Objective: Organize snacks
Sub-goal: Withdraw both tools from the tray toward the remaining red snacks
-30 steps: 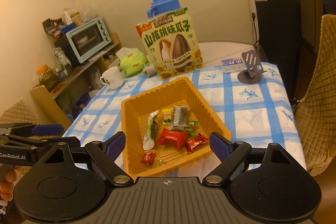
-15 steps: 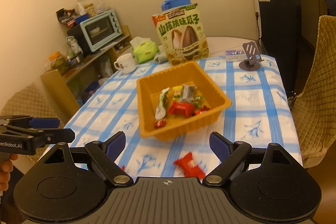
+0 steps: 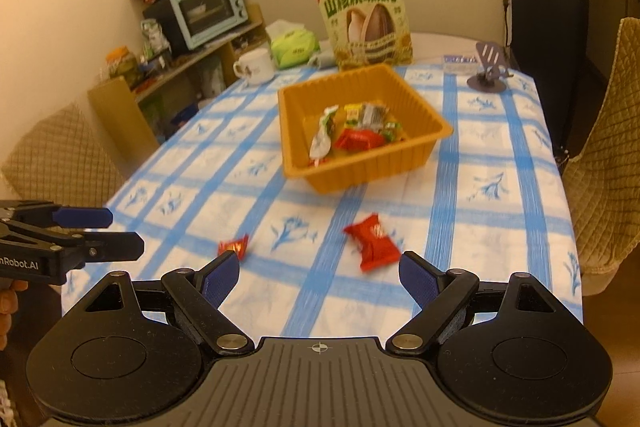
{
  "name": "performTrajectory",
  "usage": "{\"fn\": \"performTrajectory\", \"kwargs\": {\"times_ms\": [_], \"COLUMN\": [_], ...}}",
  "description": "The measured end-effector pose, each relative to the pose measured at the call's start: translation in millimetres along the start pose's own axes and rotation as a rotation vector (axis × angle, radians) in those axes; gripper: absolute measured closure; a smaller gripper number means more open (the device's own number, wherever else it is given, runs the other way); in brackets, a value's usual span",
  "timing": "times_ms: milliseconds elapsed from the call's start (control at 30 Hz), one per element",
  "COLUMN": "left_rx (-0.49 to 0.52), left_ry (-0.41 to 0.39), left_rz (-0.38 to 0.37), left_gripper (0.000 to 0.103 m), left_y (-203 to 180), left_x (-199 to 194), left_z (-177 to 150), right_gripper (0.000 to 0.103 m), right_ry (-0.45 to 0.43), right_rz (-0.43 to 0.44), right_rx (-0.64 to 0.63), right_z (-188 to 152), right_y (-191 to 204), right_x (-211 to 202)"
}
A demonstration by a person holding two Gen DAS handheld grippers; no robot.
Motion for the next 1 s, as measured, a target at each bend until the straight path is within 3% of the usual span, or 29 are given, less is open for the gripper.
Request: {"fn": "performTrajectory", "kwargs": {"times_ms": [433, 1000], "left_rx": [-0.021, -0.012], "left_ry": [0.074, 0.138], "left_rz": [0.024, 0.015], "left_gripper": [0.02, 0.02], "left_y": [-5, 1], "left_x": [9, 31], "left_z": [-36, -48], "right_gripper": [0.016, 0.016], "right_ry": [0.123, 0.224], "right_rz": [0.007, -0.034], "right_rx": [-0.036, -0.042], "right_z": [-38, -59], "right_y": [3, -4], "right_x": [19, 44]}}
Point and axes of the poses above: each gripper's, at about its wrist camera, not at the fingertips, and x roughly the way its jaws point, y to its left, z to its top, the point moved 5 cm from there along x, roughly the way its jaws point, and after that the axes turned 1 degree about z, right-handed, at the moved point
